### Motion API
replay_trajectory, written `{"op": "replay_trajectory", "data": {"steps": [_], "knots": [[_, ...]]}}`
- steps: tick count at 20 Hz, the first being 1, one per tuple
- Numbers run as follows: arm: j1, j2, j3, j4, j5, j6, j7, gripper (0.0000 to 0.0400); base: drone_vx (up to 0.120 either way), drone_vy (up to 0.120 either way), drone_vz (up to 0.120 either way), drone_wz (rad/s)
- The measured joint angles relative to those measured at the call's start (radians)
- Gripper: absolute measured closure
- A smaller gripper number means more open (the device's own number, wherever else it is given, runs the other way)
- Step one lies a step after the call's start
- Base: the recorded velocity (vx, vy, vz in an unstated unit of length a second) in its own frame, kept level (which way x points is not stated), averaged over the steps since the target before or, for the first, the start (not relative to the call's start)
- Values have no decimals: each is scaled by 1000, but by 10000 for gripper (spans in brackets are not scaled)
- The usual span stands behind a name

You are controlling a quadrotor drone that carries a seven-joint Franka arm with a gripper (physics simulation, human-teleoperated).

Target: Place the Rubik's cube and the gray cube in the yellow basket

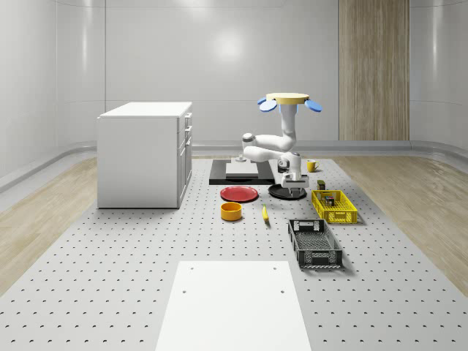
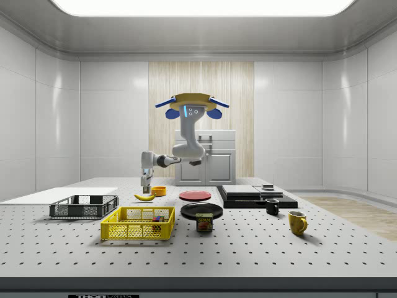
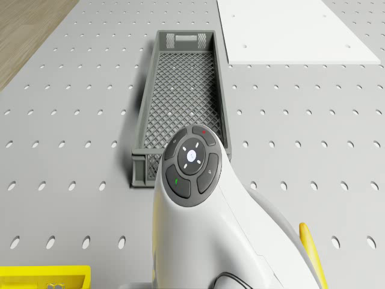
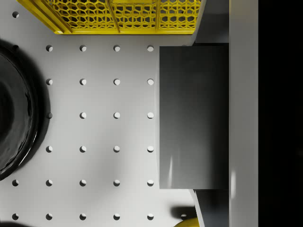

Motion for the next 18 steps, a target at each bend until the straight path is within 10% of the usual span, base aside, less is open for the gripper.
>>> {"op": "replay_trajectory", "data": {"steps": [9, 18], "knots": [[-1, -3, 1, 0, 2, 3, 1, 150, 111, 120, 0, 0], [-2, -6, 1, 0, 3, 5, 1, 150, 71, 22, 0, 0]]}}
